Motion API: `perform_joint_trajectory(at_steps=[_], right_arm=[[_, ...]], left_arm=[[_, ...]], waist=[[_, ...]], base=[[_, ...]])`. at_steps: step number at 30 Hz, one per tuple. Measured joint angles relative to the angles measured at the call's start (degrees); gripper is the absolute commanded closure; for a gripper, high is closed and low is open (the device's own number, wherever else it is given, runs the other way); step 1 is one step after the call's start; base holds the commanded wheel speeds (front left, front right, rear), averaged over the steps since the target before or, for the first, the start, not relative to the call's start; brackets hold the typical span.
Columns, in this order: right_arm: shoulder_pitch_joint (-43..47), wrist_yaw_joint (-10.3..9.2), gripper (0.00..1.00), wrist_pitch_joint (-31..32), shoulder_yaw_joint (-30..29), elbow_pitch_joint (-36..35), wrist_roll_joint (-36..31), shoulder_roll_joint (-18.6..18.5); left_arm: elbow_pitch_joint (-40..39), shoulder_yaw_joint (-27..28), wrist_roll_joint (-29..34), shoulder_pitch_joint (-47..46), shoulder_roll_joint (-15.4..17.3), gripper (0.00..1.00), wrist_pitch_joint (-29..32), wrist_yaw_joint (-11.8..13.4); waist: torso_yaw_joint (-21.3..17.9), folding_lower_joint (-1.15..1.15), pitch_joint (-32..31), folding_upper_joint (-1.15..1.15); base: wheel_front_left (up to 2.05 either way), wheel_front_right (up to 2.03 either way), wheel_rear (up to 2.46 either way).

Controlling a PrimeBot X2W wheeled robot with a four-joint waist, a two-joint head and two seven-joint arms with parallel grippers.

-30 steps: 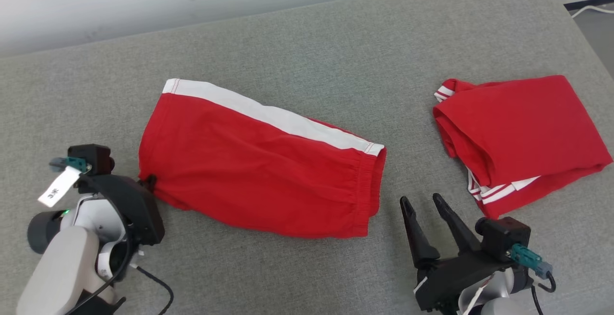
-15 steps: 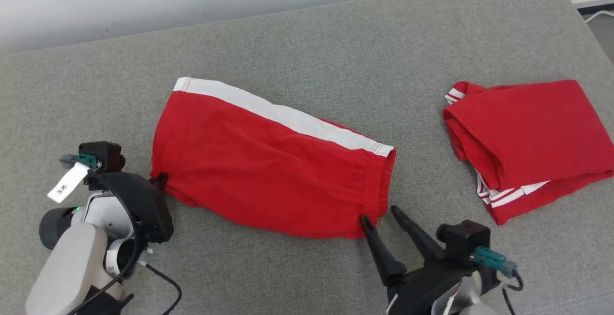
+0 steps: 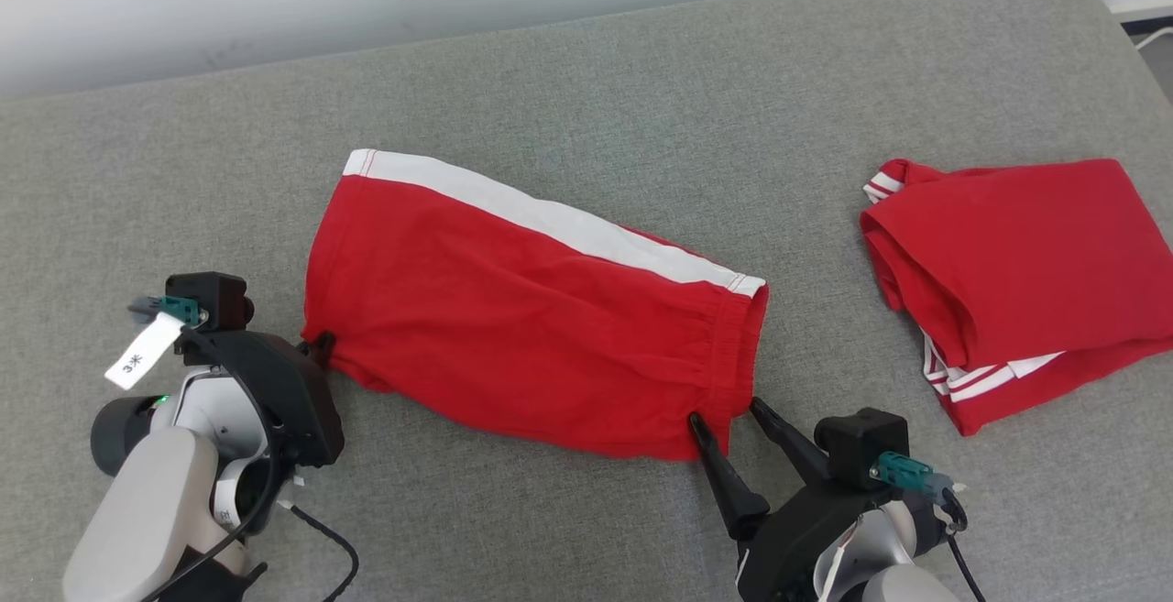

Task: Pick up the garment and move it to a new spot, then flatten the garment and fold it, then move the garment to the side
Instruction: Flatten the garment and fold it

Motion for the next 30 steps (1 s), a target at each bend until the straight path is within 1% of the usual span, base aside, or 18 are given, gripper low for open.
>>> perform_joint_trajectory(at_steps=[5, 6, 7, 9, 19, 22, 26, 30], right_arm=[[-0.5, -0.04, 0.0, 0.8, 0.8, 1.8, 0.0, 0.1], [-0.6, -0.03, 0.34, 1.0, 1.0, 2.2, 0.0, 0.1], [-0.9, -0.03, 0.76, 1.1, 1.2, 2.6, 0.0, 0.1], [-1.3, -0.03, 1.0, 1.3, 1.2, 2.8, -0.1, 0.2], [-1.4, -0.22, 1.0, 1.2, 1.1, 3.5, -0.1, 0.2], [-1.4, -0.22, 1.0, 1.0, 0.6, 3.6, -0.1, 0.2], [-1.2, -0.48, 1.0, 1.0, -0.3, 3.6, -0.1, -0.9], [-0.9, -0.47, 1.0, 1.1, -0.6, 3.2, -0.1, -2.5]], left_arm=[[0.0, -0.1, 0.0, 0.0, -0.2, 1.0, -0.2, 0.0], [0.0, -0.1, 0.0, 0.0, -0.3, 1.0, -0.2, -0.1], [0.0, -0.1, 0.0, 0.0, -0.3, 1.0, -0.2, -0.1], [0.0, -0.2, 0.0, 0.0, -0.4, 1.0, -0.3, -0.1], [0.0, 0.0, -0.1, 0.0, -0.4, 1.0, -1.0, -0.4], [0.1, 0.1, -0.2, 0.1, -0.9, 1.0, -1.4, 0.1], [-0.3, 0.5, -0.9, 1.5, -2.0, 1.0, -2.9, 1.0], [-1.2, 0.5, -1.0, 3.4, -2.8, 1.0, -4.1, 1.1]], waist=[[0.4, 0.0, 0.1, 0.0], [0.4, 0.0, 0.1, 0.0], [0.5, 0.0, 0.1, 0.0], [0.6, 0.0, 0.2, 0.0], [0.9, 0.0, 0.3, 0.0], [1.2, 0.0, 0.2, 0.0], [2.0, 0.0, -0.2, 0.0], [3.1, 0.0, -0.7, 0.0]], base=[[0.0, 0.0, 0.0], [0.0, 0.0, 0.0], [0.0, 0.0, 0.0], [0.0, 0.0, 0.0], [0.0, 0.0, 0.0], [0.0, 0.0, 0.0], [0.0, 0.0, 0.0], [0.0, 0.0, 0.0]])
